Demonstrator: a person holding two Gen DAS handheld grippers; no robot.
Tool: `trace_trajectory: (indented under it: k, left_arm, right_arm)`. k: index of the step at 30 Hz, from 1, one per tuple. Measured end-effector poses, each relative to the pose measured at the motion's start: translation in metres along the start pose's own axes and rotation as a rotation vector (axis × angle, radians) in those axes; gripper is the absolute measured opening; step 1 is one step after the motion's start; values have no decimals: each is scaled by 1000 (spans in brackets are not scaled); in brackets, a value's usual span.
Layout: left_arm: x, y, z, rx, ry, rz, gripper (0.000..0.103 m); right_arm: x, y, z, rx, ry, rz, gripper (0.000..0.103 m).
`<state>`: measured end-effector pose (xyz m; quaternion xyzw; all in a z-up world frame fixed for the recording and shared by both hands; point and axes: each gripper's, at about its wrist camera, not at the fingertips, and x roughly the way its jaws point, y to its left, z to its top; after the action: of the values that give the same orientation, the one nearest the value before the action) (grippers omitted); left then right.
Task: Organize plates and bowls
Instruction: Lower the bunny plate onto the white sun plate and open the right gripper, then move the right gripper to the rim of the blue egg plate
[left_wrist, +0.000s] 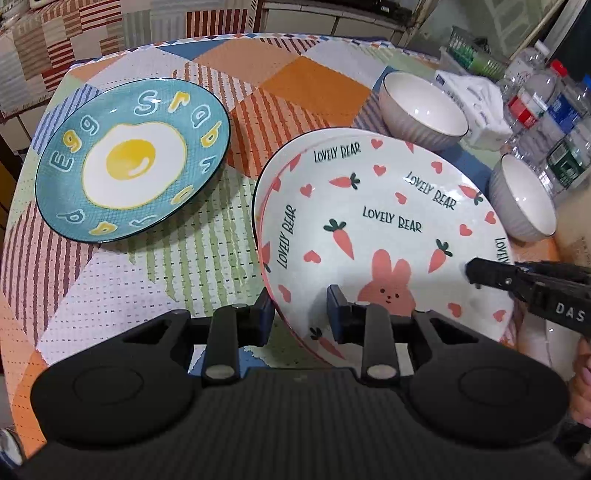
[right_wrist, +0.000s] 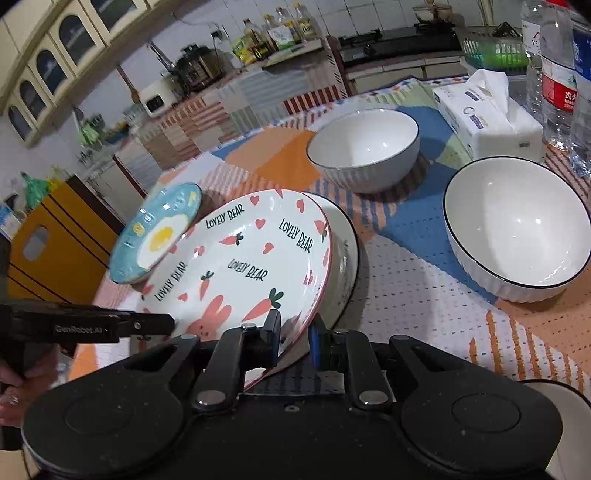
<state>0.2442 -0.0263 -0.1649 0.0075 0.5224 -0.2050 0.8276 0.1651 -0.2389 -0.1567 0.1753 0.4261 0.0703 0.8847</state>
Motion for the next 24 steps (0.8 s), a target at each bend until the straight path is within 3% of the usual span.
trace_trajectory:
  k: [4, 9, 15, 20, 24]
  left_arm:
    - [5, -1, 8, -31, 59, 11, 28]
    - [12, 3, 13, -74, 94, -3, 28]
    - [15, -2, 19, -52, 130, 28, 27]
    - [9, 2, 22, -65, 123, 25, 25]
    - [-4, 3, 24, -55, 96, 24, 25]
  right_arm:
    - [5, 13, 5, -49, 72, -79, 24]
    - [5, 27, 10, -122, 88, -157, 27]
    - [17, 33, 16, -168, 131, -249, 34]
    - [29, 39, 19, -188, 140, -302, 36]
    - [30, 37, 15, -187, 135, -293, 37]
